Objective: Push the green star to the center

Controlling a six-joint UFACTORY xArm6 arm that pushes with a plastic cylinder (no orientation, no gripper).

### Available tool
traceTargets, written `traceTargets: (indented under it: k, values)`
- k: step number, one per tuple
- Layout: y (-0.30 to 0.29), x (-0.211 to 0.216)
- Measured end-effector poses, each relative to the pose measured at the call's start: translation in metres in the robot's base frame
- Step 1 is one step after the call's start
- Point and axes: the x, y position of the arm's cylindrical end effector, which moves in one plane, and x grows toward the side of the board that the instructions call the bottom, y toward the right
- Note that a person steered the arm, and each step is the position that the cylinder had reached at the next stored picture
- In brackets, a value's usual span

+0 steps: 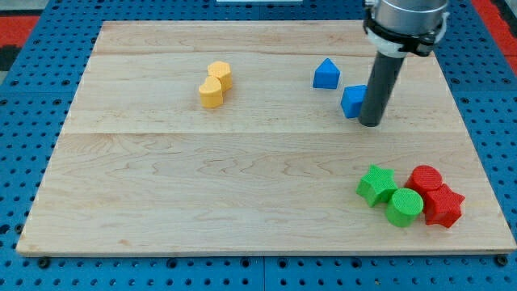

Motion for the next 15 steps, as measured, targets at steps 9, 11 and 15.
traceTargets:
  k: [9,11,15]
  values:
    - [0.162,0.184]
    - [0.040,0.154]
    - [-0.058,0.062]
